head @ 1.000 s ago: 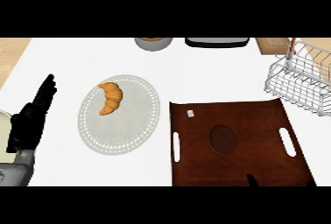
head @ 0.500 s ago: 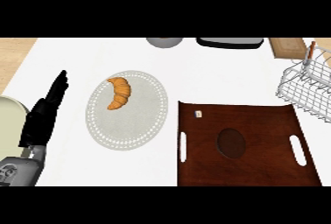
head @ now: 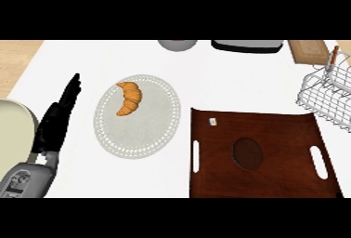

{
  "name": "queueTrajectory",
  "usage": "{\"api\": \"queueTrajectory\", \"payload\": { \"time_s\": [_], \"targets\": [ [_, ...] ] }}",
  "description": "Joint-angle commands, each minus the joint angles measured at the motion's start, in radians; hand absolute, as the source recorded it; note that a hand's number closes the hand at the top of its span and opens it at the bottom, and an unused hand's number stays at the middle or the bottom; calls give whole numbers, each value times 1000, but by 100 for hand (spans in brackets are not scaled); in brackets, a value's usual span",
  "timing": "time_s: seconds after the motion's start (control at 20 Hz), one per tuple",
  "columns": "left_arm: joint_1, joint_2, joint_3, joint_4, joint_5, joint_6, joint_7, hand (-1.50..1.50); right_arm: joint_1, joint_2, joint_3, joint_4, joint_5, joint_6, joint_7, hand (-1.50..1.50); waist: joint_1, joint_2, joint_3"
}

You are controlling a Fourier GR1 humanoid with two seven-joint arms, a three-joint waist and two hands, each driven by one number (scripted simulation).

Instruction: Pick the cupcake from the tray and place it in the tiered basket

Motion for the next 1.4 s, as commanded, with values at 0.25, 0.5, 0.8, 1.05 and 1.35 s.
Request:
{"api": "queueTrajectory", "payload": {
  "time_s": [0.25,0.5,0.8,1.05,1.35],
  "targets": [
    [-13,9,23,0,12,-19,23,0,-263,3,-34,-12,139,256,481,-150,-15,-19,4],
    [-37,0,40,58,3,-11,10,0,-362,132,-21,104,235,335,485,-150,-35,-18,5],
    [2,18,60,43,11,-25,-1,0,-407,256,-29,176,386,441,486,-150,-45,-24,5],
    [6,29,86,36,32,-46,-6,0,-473,366,-79,232,514,523,487,-150,-51,-26,6],
    [37,4,71,57,5,-27,-33,0,-526,372,-112,274,516,564,486,-150,-56,-27,7]
  ]
}}
